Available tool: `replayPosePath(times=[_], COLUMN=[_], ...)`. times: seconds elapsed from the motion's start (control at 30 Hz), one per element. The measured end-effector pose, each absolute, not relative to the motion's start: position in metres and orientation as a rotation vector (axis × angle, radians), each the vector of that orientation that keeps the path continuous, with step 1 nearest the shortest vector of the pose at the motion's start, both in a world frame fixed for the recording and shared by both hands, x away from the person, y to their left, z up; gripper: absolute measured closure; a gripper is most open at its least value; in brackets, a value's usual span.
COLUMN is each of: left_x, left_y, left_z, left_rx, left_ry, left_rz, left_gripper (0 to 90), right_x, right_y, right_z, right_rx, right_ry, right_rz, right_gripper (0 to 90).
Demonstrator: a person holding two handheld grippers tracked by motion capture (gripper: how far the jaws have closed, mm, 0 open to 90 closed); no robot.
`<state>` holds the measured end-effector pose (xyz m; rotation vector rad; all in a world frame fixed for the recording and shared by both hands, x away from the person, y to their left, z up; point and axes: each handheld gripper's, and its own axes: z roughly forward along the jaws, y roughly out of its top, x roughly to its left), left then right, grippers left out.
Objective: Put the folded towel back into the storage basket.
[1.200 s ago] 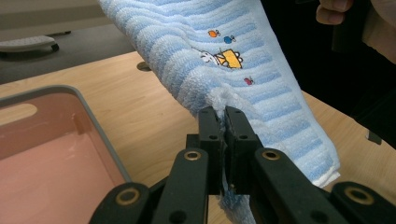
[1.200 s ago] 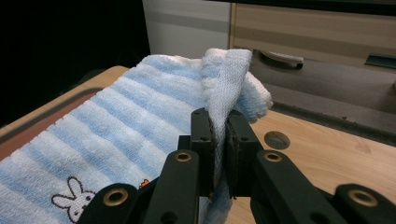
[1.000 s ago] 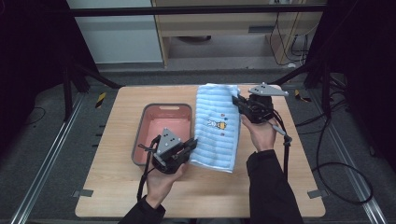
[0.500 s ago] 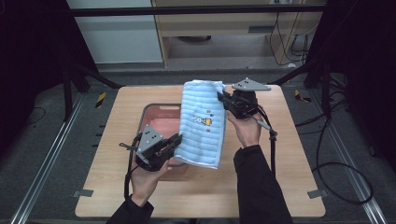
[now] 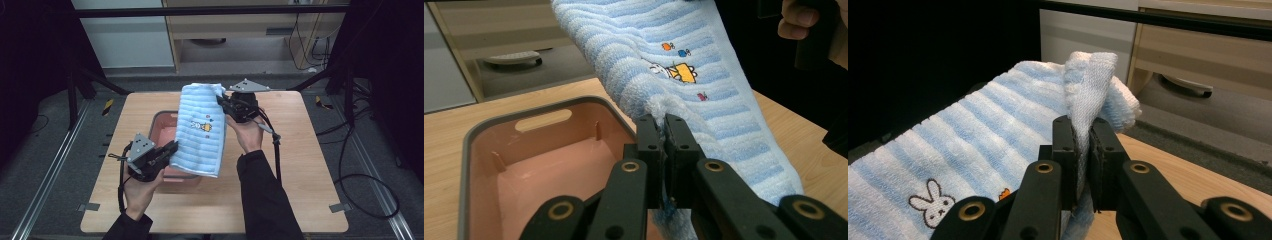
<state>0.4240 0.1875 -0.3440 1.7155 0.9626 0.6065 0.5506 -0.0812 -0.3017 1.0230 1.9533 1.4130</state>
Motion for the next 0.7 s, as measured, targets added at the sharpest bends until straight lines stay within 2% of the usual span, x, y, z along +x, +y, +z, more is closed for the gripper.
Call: replayPosePath(times=[0.7], left_x=[0.433], left_y=[0.230], left_z=[-0.350], left_rx=[1.672], left_ry=[1.056], left_rz=[0.645], left_gripper=[86.5], right_x=[0.575], right_y=[-0.031], right_z=[-0.313], right_rx=[0.990], right_ry=[2.005], right_rz=[1.450], right_gripper=[83.7])
